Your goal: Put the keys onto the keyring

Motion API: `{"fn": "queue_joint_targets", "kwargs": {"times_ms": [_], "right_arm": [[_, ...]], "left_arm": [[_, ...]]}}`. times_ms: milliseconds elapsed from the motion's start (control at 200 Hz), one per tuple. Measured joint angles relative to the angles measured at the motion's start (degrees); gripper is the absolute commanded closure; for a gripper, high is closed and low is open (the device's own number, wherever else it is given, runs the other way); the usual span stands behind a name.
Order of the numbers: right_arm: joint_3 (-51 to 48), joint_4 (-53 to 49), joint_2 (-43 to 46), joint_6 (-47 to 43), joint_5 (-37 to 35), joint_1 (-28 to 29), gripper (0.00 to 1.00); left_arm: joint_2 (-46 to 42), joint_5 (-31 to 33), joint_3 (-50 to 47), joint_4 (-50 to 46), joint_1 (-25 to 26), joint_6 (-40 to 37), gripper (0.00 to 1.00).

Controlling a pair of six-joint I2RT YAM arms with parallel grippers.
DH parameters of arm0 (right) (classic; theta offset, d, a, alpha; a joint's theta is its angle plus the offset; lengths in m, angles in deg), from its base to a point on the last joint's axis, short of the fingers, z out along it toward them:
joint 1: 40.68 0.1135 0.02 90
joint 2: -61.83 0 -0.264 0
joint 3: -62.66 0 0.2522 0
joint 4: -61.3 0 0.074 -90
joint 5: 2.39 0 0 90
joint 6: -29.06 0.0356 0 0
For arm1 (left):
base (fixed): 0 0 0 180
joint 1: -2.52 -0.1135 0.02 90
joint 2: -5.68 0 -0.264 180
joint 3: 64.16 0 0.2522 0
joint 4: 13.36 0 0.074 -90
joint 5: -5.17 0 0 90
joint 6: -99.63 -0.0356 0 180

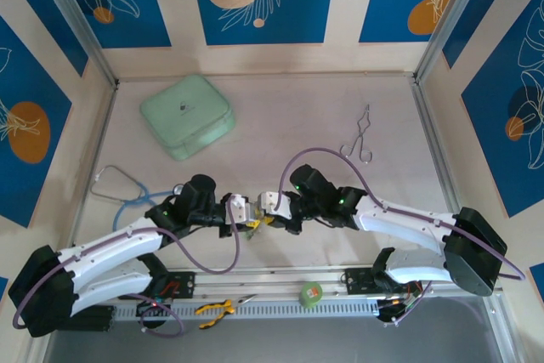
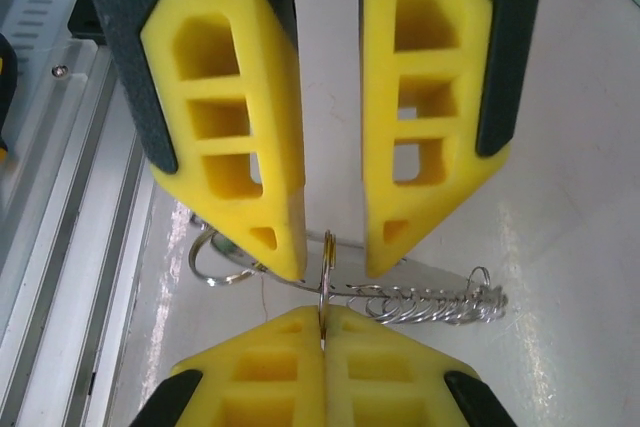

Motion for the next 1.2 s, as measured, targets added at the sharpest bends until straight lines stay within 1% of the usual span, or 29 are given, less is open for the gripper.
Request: {"fn": "queue_joint_targets", "kwargs": {"times_ms": [60, 165, 210, 235, 300, 325, 360, 395, 545, 645, 745, 975, 1200], "right_arm": [[0.57, -0.79, 0.0, -0.24, 0.13, 0.0, 1.0], [1.6, -2.34, 0.0, -0.52, 0.11, 0.0, 1.0], [1.9, -2.82, 0.0, -0.52, 0.11, 0.0, 1.0], [1.92, -2.95, 0.0, -0.55, 0.09, 0.0, 0.95], [1.86, -3.02, 0.31, -0.26, 0.09, -0.11, 0.74], [1.6, -2.54, 0.63, 0.04, 0.2, -0.31, 0.69], [0.87, -1.38, 1.49, 0.44, 0.42, -0.63, 0.65], [-0.46, 0.46, 2.93, 0.83, 0.98, -1.05, 0.64], [-8.26, 9.75, 8.92, 3.89, 3.41, -3.65, 0.64], [-11.32, 13.75, 8.83, 5.25, 4.44, -4.13, 0.64], [-11.87, 15.93, 8.07, 6.05, 4.79, -3.96, 0.67], [-11.87, 20.74, 6.01, 7.04, 4.68, -3.19, 0.78], [-11.87, 21.97, 5.77, 7.3, 4.76, -2.97, 0.83]], "left_arm": [[0.15, -0.46, -0.11, 0.52, -0.07, 0.37, 0.86], [0.26, -1.25, -0.15, 1.18, -0.11, 0.87, 1.0], [0.26, -1.38, -0.15, 1.38, -0.11, 1.57, 1.0], [0.26, -1.49, -0.17, 1.4, -0.13, 1.66, 1.0], [0.26, -1.73, -0.72, 2.62, -0.15, 2.67, 1.0], [0.24, -1.81, -1.18, 3.69, -0.15, 3.48, 1.0], [0.17, -1.9, -2.14, 5.73, -0.15, 5.03, 1.0], [0.13, -1.95, -3.43, 8.24, -0.24, 6.99, 1.0], [0.15, -2.01, -9.16, 19.19, -0.26, 16.41, 1.0], [0.13, -1.9, -11.21, 24.79, -0.26, 21.05, 1.0], [0.13, -1.77, -12.39, 28.79, -0.26, 24.06, 1.0], [0.13, -2.03, -12.66, 32.44, -0.24, 26.21, 1.0], [0.31, -2.1, -12.68, 33.83, -0.26, 26.67, 1.0]]}}
